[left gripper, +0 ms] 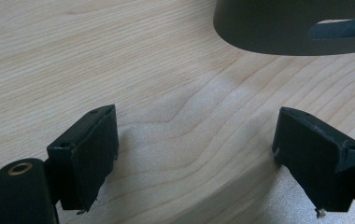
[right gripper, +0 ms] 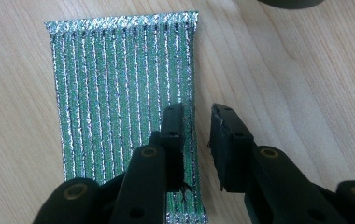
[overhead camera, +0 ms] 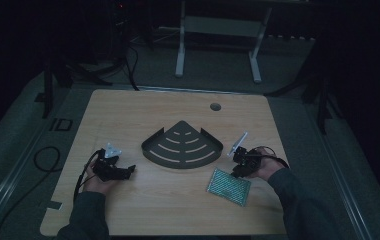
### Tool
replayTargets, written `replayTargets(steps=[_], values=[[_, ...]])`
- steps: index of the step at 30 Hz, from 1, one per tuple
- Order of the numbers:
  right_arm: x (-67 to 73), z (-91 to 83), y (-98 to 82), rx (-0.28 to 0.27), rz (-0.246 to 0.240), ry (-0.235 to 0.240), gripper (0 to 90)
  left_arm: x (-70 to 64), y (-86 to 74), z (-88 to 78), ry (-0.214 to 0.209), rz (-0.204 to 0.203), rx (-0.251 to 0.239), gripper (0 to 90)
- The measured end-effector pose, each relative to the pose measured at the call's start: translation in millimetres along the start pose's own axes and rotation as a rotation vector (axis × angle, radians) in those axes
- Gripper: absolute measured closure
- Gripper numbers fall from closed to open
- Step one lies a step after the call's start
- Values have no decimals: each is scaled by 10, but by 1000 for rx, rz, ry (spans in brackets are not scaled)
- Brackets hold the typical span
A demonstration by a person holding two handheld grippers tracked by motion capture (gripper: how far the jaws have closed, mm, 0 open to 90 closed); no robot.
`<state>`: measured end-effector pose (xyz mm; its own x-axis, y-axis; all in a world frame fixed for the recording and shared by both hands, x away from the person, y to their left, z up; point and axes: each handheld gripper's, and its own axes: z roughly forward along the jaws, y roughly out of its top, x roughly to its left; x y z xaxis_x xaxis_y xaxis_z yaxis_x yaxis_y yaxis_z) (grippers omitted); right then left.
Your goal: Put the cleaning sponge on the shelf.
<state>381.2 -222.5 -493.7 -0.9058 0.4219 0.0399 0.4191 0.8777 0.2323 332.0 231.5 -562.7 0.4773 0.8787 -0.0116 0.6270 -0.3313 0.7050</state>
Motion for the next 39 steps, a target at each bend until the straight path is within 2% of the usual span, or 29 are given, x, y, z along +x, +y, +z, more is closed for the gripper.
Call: replayTargets(steps=[19,29,35,39], values=[[-63,93,-61,-14,44,53,758,0,0,0,0,0,0,148],[-90,117,-53,-5,58,73,772,0,0,0,0,0,0,148],[-116,126,-60,-6,71,103,807,-1,0,0,0,0,0,148],[-106,125,-58,-4,74,100,832,-1,1,1,0,-1,0,148]])
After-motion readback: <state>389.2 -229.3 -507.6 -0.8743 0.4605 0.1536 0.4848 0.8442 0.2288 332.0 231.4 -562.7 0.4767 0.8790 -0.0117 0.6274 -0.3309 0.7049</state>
